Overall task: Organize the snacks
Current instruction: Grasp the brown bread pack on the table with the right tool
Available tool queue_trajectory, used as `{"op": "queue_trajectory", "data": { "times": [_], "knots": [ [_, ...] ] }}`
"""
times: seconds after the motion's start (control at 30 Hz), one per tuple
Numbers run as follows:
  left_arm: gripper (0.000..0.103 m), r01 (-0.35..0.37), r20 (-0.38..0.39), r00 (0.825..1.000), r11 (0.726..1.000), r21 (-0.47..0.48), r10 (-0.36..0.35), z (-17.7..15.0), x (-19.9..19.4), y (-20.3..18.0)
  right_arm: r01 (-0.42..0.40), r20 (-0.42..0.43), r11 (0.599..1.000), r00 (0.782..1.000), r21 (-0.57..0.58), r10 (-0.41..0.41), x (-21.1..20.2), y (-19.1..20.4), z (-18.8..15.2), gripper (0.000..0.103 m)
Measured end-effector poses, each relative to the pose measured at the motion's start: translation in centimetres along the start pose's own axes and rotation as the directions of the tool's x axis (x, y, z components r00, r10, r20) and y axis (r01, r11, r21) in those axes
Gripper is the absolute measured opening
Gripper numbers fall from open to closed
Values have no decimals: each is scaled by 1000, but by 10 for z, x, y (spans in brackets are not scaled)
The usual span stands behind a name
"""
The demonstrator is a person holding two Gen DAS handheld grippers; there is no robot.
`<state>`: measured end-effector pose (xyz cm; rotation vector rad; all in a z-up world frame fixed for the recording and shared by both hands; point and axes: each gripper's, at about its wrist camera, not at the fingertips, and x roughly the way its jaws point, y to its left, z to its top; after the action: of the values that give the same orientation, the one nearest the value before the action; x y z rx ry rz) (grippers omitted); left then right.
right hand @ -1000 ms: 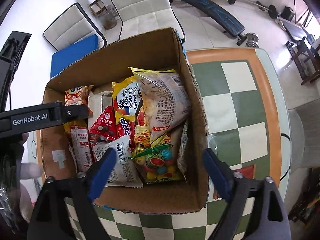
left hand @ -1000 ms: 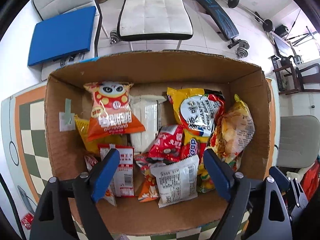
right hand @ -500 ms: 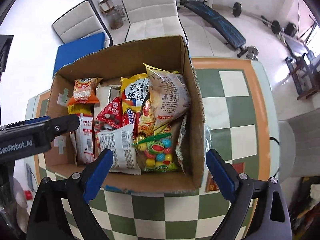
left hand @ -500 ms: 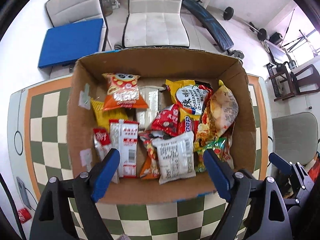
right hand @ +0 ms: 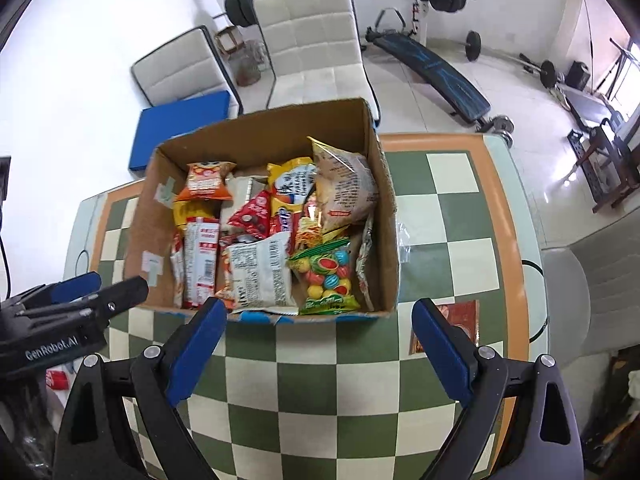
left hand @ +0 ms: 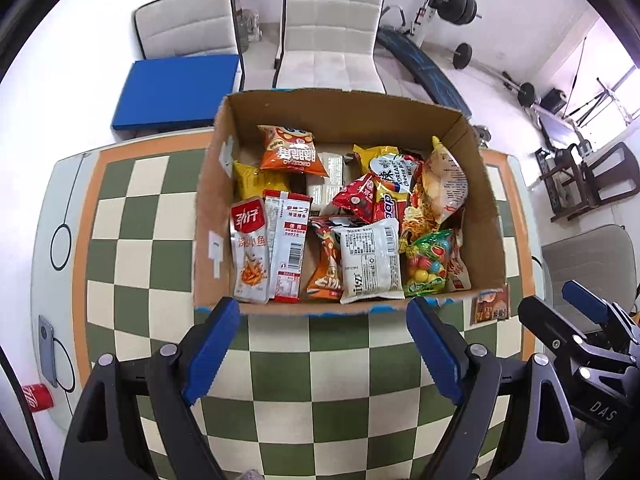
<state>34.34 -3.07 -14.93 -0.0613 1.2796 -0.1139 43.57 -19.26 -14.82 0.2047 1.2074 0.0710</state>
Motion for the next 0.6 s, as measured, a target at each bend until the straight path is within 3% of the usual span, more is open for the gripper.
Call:
{"op": "queue_trajectory", "data": {
  "times": [0.1,0.2,0.33,0.47,0.6],
  "knots": [
    [85,-1,48,999,1000,-22,2,-13,-17,3,-27,20,1000,999,-9,27,-14,6,-11,96],
    [85,-21,116,993,999,-39,26,-23,-30,3,-105,21,994,994,33,104,-22,0,-25,96],
    [85,-56,167,984,996,-63,66,-29,-29,-5,-82,6,989,997,127,82,-18,-36,-43,96],
    [85,-23,102,994,994,-103,34,-29,1,-19,-21,-70,966,997,258,40,17,-101,-53,96],
    [85,-41,37,998,995,-96,44,-28,38,-39,20,-176,963,984,270,29,70,-147,-54,96]
  ]
}}
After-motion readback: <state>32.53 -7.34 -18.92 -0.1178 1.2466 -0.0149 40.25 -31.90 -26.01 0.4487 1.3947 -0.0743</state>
